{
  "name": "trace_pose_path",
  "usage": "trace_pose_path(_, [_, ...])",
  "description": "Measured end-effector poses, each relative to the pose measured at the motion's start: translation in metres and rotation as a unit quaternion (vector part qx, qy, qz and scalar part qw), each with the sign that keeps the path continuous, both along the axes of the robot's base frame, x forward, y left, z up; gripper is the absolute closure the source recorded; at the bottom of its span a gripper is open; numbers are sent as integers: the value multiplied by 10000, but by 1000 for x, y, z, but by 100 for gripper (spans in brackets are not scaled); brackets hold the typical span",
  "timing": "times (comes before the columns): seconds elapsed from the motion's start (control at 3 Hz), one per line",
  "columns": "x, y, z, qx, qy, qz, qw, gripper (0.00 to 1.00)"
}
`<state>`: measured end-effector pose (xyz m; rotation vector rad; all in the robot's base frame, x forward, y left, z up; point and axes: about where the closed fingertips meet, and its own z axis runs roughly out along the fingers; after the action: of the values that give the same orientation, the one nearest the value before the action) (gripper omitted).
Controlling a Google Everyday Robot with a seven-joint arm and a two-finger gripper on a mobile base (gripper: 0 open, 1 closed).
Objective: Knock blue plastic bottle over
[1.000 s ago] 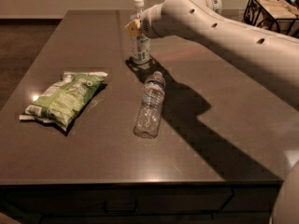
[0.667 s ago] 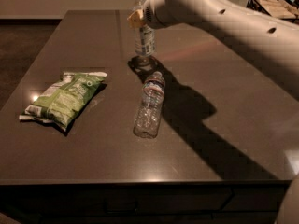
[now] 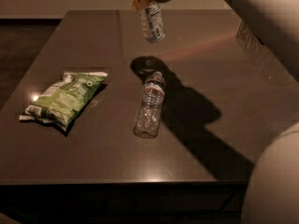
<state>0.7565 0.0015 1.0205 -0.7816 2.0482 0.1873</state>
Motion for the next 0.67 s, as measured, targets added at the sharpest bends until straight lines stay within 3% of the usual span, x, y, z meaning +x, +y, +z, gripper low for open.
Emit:
trace_pose_path(0.33, [-4,0,-13,-586,407,360,9968,100])
trace_pose_path(0.67, [-13,-2,-43,-1279,963,750,9842,100])
